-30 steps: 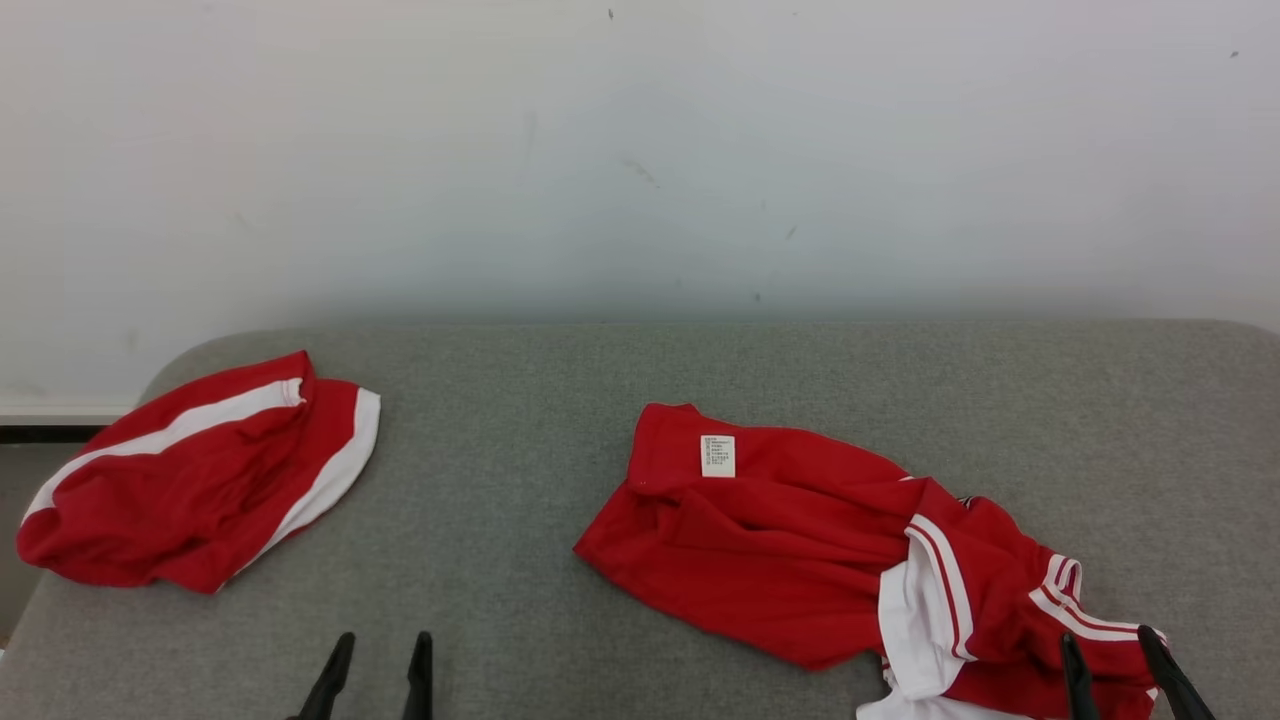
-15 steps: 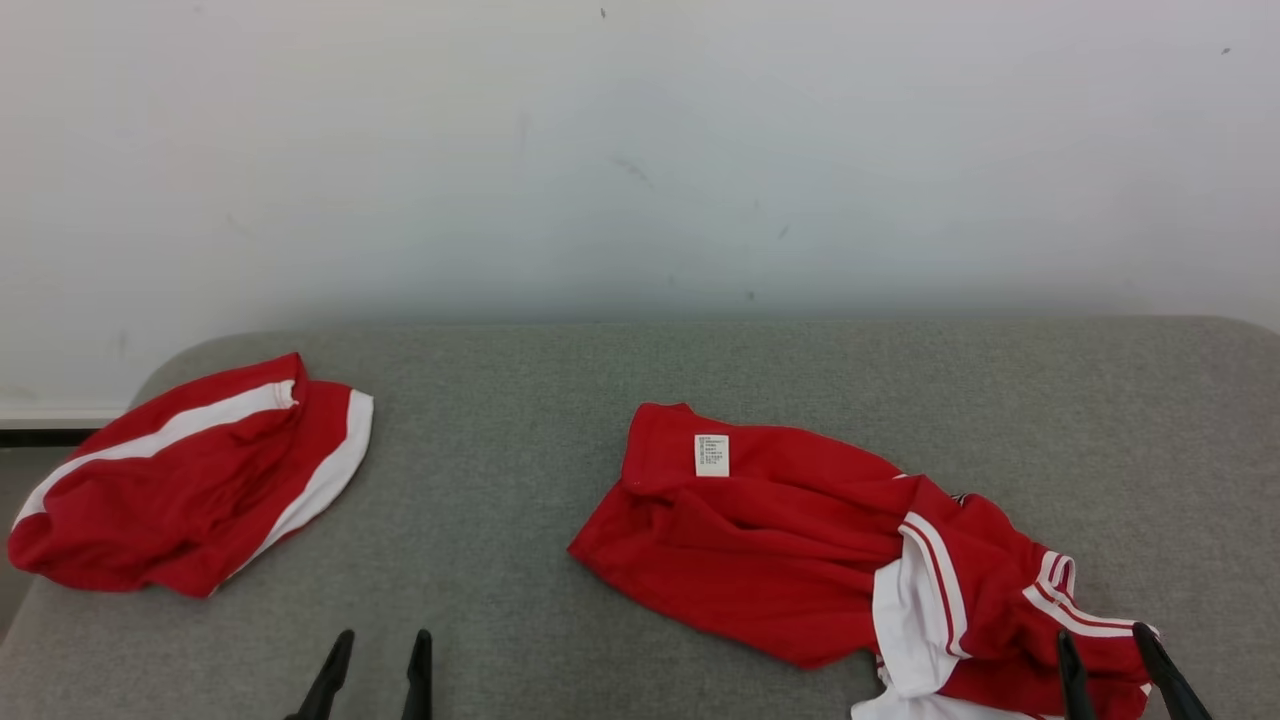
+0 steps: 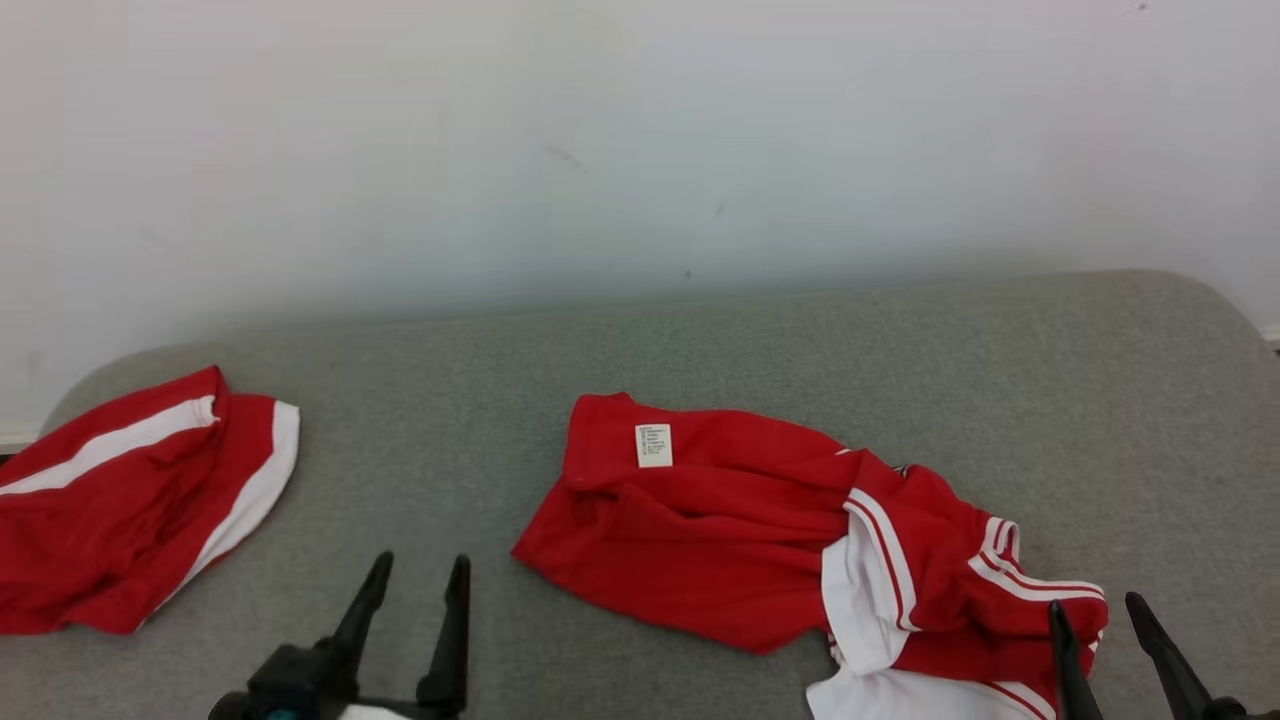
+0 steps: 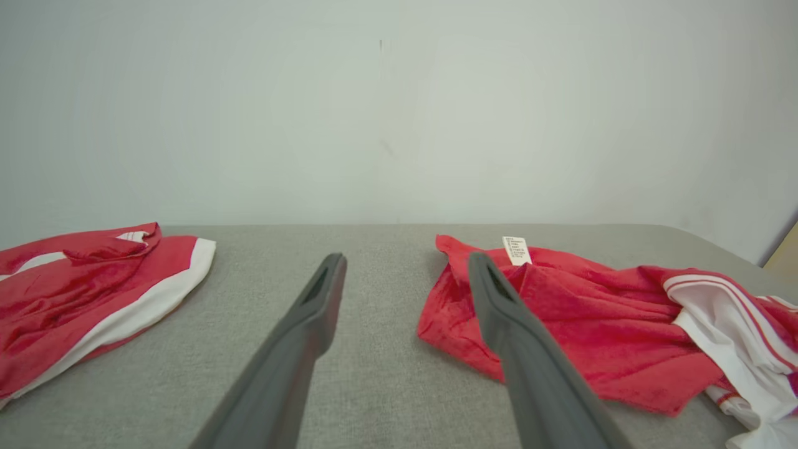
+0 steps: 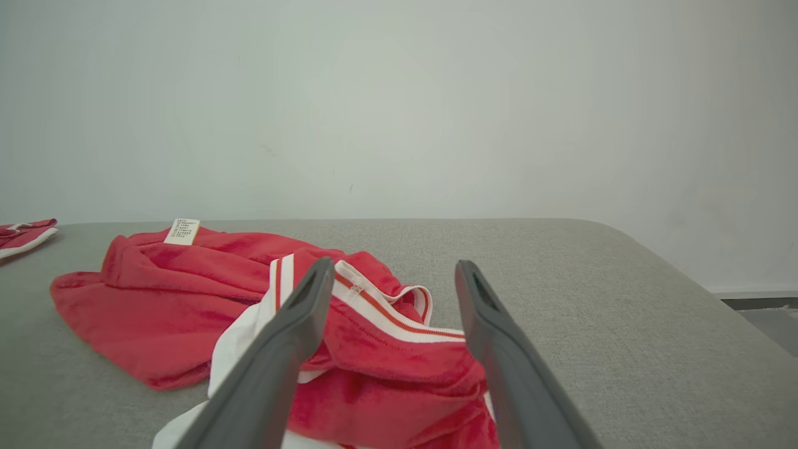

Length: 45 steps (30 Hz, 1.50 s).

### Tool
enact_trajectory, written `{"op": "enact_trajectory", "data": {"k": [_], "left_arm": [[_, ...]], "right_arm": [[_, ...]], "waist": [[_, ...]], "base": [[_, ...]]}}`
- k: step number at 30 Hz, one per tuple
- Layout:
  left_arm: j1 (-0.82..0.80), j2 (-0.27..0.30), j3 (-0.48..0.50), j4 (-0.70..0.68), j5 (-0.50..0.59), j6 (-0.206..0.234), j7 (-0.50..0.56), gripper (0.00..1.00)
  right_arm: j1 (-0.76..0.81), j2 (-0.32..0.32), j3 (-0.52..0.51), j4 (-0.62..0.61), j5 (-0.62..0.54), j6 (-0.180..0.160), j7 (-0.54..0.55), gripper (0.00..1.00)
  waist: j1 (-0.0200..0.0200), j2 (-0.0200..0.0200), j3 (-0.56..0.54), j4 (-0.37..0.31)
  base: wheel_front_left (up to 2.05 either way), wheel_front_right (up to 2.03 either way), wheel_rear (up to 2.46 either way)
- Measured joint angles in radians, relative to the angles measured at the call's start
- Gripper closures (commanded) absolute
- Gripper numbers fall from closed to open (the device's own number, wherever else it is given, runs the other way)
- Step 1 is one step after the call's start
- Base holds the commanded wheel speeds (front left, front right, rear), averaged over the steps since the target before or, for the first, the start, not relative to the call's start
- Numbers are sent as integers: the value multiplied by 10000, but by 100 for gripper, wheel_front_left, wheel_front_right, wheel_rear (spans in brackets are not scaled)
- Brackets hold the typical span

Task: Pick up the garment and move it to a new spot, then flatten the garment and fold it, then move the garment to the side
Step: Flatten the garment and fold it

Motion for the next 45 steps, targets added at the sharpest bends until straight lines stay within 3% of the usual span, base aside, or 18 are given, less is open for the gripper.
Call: {"op": "enact_trajectory", "data": {"k": [6,12,18,30,39,40,41,42,43,45], "left_arm": [[-1632,-2,-412,1609,-405,-117,23,0],[-3408,4,-449,3083,-1237,-159,819,0],[-4486,232,-403,4167,-1312,-155,1494,0],[-4985,336,-435,5283,-1572,-161,1710,0],[-5234,407,-1009,5476,-2036,-242,1701,0],[-5238,445,-1066,5486,-2090,-247,1714,23],[-5248,497,-1154,5503,-2105,-247,1747,62],[-5256,537,-1218,5528,-2148,-247,1766,62],[-5272,562,-1277,5540,-2201,-249,1818,100],[-5321,616,-1402,5572,-2324,-249,1883,100]], "right_arm": [[-114,48,90,-63,-2,2,0,0],[-289,171,84,-104,0,0,0,0],[-453,326,92,-151,0,2,0,0],[-632,389,123,-165,0,2,0,0],[-761,407,207,-159,0,2,0,0],[-771,410,209,-155,0,0,0,0],[-772,418,209,-153,0,0,0,0],[-773,430,209,-148,0,2,0,0],[-773,441,209,-144,0,2,0,0],[-773,453,209,-127,0,2,0,0]], "waist": [[0,0,349,-585],[1,0,941,-1114],[1,0,1494,-1589],[1,0,1862,-1929],[1,0,1978,-2080],[1,0,1991,-2107],[1,0,2002,-2135],[1,0,2008,-2162],[1,0,2013,-2188],[1,0,2015,-2237]], "base": [[0,0,0],[0,0,0],[0,0,0],[0,0,0],[0,0,0],[0,0,0],[0,0,0],[0,0,0],[0,0,0],[0,0,0]]}}
